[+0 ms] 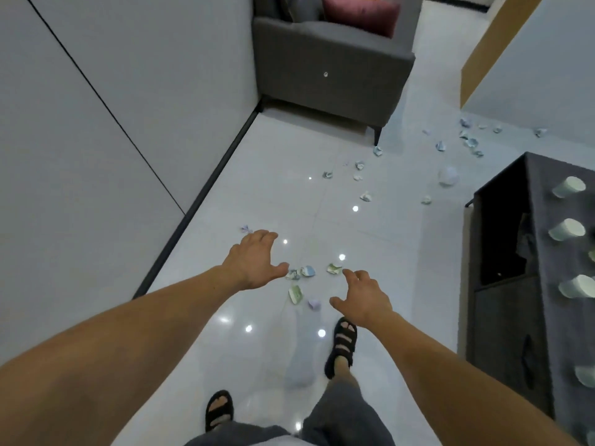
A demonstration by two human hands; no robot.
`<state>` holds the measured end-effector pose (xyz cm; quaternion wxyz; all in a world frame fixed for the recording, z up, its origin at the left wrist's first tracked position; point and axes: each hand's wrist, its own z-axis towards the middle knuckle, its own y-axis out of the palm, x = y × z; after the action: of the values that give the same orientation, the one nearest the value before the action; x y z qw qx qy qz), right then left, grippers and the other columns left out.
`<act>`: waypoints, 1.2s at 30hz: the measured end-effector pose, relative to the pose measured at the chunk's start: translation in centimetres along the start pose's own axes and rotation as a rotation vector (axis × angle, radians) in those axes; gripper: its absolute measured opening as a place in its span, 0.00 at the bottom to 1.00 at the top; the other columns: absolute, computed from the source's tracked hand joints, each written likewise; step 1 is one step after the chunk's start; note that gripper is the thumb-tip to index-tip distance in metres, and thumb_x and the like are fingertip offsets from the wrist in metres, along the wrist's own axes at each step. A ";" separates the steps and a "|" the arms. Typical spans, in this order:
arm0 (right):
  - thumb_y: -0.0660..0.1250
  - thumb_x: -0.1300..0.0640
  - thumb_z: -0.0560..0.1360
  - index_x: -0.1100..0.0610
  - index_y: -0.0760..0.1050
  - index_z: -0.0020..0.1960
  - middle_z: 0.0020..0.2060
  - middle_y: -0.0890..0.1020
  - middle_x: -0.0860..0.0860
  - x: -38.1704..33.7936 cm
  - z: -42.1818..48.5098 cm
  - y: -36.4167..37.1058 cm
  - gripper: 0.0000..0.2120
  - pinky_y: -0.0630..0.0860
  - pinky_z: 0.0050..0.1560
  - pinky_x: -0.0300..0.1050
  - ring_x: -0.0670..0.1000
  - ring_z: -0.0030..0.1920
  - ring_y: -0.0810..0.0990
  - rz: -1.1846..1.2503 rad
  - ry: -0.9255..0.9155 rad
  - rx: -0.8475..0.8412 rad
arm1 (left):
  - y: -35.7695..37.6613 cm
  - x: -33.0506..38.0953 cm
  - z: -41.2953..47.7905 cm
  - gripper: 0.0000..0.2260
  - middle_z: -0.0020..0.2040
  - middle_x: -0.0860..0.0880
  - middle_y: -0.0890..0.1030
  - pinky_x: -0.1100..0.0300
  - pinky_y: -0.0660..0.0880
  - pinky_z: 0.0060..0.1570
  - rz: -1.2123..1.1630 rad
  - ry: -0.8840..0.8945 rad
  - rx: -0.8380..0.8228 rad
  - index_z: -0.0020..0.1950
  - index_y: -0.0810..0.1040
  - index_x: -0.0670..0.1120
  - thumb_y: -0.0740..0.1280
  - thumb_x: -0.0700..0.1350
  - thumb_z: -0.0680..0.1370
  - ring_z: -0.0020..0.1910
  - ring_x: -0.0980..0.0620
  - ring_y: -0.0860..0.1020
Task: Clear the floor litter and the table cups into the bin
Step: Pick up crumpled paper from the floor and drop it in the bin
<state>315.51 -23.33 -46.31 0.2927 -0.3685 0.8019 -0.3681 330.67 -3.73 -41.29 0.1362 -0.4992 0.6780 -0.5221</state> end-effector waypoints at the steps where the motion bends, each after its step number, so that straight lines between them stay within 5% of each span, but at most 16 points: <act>1: 0.62 0.38 0.76 0.50 0.52 0.78 0.75 0.60 0.53 1.0 2.0 -0.3 0.38 0.71 0.62 0.53 0.57 0.70 0.65 -0.011 -0.020 -0.026 | 0.5 0.6 1.4 0.35 0.77 0.47 0.58 0.49 0.62 0.69 -0.017 -0.039 -0.007 0.76 0.56 0.47 0.63 0.62 0.75 0.74 0.46 0.58; 10: 0.60 0.40 0.77 0.51 0.52 0.78 0.74 0.60 0.53 7.0 20.0 2.0 0.35 0.70 0.62 0.51 0.56 0.69 0.64 -0.020 -0.163 -0.202 | 8.2 2.3 16.3 0.34 0.76 0.48 0.59 0.49 0.62 0.70 -0.146 -0.276 -0.115 0.76 0.58 0.47 0.65 0.59 0.76 0.73 0.47 0.59; 24: 0.65 0.42 0.75 0.53 0.58 0.74 0.68 0.65 0.55 15.1 42.8 37.9 0.34 0.67 0.47 0.49 0.58 0.62 0.71 -0.150 -0.134 -0.335 | 47.8 -10.9 30.9 0.34 0.75 0.48 0.61 0.51 0.64 0.66 -0.342 -0.446 -0.359 0.76 0.58 0.48 0.65 0.60 0.75 0.71 0.47 0.63; 29: 0.69 0.45 0.74 0.53 0.60 0.73 0.66 0.65 0.55 15.9 46.5 46.2 0.33 0.69 0.46 0.49 0.60 0.58 0.73 -0.153 -0.193 -0.311 | 56.0 -14.1 31.5 0.31 0.73 0.49 0.64 0.53 0.65 0.64 -0.410 -0.478 -0.312 0.75 0.61 0.49 0.65 0.58 0.76 0.69 0.49 0.66; 36: 0.66 0.60 0.74 0.59 0.69 0.64 0.58 0.67 0.59 15.9 48.7 49.5 0.19 0.68 0.39 0.47 0.62 0.47 0.75 -0.122 -0.239 -0.166 | 59.4 -15.8 32.7 0.30 0.71 0.51 0.68 0.55 0.68 0.61 -0.497 -0.495 -0.303 0.74 0.63 0.51 0.65 0.60 0.75 0.66 0.50 0.70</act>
<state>324.16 -31.77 -116.50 0.3315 -0.4806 0.7652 -0.2712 329.32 -12.09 -110.44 0.0898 -0.7738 0.5525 -0.2964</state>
